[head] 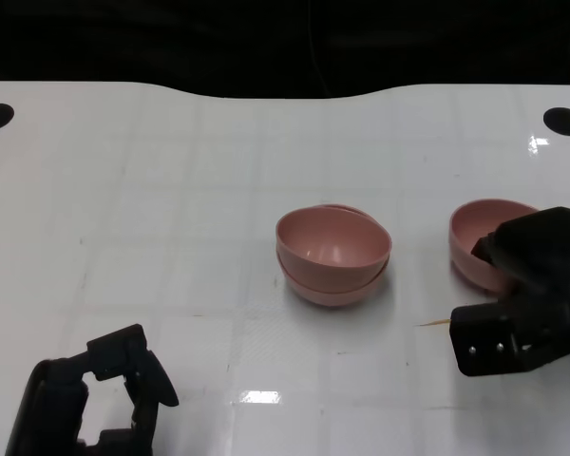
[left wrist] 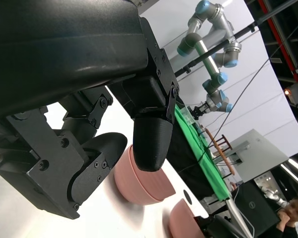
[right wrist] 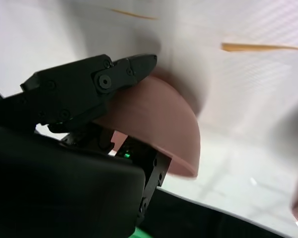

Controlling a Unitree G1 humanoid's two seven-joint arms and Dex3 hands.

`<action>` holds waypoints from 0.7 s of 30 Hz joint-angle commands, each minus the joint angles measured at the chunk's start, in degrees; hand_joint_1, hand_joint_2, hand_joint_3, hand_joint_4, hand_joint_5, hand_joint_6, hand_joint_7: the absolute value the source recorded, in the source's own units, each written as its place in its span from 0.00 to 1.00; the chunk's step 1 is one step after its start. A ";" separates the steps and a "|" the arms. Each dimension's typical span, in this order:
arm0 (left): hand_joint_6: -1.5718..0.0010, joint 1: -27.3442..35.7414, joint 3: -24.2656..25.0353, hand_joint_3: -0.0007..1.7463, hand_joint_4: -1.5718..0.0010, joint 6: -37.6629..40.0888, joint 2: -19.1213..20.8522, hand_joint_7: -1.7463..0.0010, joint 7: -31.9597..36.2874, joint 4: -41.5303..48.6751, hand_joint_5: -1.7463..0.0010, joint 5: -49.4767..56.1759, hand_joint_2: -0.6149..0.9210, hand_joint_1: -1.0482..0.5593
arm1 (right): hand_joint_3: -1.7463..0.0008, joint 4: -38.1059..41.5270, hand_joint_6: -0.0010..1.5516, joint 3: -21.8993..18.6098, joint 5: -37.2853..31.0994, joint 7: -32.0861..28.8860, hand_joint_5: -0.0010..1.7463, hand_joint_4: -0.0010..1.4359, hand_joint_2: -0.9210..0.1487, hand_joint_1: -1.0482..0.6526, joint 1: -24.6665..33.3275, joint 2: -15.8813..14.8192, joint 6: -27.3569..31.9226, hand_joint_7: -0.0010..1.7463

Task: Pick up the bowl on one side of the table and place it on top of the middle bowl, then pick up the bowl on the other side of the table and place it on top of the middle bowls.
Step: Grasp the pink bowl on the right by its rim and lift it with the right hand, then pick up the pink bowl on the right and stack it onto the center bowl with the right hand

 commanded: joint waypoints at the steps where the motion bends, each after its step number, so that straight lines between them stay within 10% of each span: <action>1: 0.43 -0.01 0.64 0.90 0.39 -0.13 0.44 0.14 -0.09 0.14 0.01 0.28 0.58 0.62 | 0.99 -0.23 0.84 -0.68 0.91 -6.68 0.92 0.60 0.05 0.51 1.01 -1.20 -1.81 0.08; 13: 0.42 0.19 0.72 0.92 0.39 0.49 0.49 0.14 -0.01 -0.43 0.01 0.70 0.57 0.64 | 1.00 -15.26 0.86 -5.02 4.31 -9.53 1.00 0.64 0.05 0.53 2.52 -1.66 -2.68 0.09; 15: 0.42 0.09 0.78 0.92 0.39 0.43 0.49 0.14 0.11 -0.27 0.01 1.01 0.56 0.64 | 0.98 -16.68 0.68 -5.60 6.13 -9.23 1.00 0.65 0.05 0.55 2.10 -1.41 -4.29 0.51; 17: 0.42 -0.06 0.69 0.92 0.39 0.25 0.53 0.14 -0.07 0.02 0.01 0.85 0.56 0.64 | 0.95 -17.36 0.60 -6.24 8.65 -8.81 1.00 0.65 0.06 0.56 1.44 -0.78 -6.62 0.68; 21: 0.42 -0.14 0.58 0.92 0.39 0.47 0.43 0.14 -0.12 0.00 0.01 0.80 0.57 0.64 | 0.38 -15.07 0.63 -6.34 11.02 -10.08 1.00 0.68 0.56 0.58 -0.57 0.53 -11.83 0.70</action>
